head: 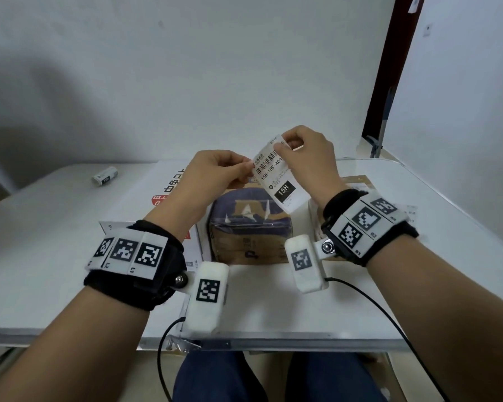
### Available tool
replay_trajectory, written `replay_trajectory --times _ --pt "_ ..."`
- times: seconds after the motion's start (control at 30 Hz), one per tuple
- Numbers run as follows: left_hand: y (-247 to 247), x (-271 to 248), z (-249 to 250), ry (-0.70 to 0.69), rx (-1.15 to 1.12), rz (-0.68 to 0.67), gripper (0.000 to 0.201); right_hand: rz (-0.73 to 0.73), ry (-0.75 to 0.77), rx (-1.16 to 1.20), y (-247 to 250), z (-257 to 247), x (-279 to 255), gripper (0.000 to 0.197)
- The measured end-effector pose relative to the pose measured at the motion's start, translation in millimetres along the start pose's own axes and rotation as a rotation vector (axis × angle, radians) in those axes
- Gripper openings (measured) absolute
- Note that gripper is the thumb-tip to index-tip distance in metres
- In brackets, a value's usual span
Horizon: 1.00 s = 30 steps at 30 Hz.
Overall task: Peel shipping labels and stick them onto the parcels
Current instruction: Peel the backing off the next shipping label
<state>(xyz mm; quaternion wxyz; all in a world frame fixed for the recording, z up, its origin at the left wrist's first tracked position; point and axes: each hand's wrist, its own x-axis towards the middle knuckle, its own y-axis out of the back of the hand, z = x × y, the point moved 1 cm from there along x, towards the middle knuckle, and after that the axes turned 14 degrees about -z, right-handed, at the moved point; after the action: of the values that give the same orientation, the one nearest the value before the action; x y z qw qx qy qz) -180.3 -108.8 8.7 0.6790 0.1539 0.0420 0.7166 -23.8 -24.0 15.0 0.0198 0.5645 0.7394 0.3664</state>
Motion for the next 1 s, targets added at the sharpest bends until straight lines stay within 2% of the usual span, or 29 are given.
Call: replay_trajectory --times 0.07,0.17,0.27,0.33,0.43,0.63,1.0 --pt "0 -1 -2 0.014 -0.101 -0.026 0.008 -0.008 -0.008 0.053 -1 2 -1 0.021" --pt "-2 -2 -4 0.026 -0.21 -0.026 0.007 0.021 0.058 0.031 -4 0 -3 0.029" --pt "-6 1 -8 0.013 -0.273 -0.014 0.009 0.031 0.103 0.036 -5 -10 -11 0.018" --pt "-8 2 -11 0.003 -0.302 -0.014 0.014 -0.076 0.095 0.065 -7 -14 -16 0.006" --pt "-12 4 -14 -0.01 -0.315 -0.03 0.019 -0.198 0.065 0.079 -10 -12 -22 0.005" --pt "-20 3 -16 -0.002 -0.335 -0.093 0.011 -0.178 0.032 0.106 -14 -2 -23 0.008" --pt "-17 1 -21 -0.008 -0.31 -0.101 0.016 -0.19 0.032 0.121 -15 -2 -29 0.01"
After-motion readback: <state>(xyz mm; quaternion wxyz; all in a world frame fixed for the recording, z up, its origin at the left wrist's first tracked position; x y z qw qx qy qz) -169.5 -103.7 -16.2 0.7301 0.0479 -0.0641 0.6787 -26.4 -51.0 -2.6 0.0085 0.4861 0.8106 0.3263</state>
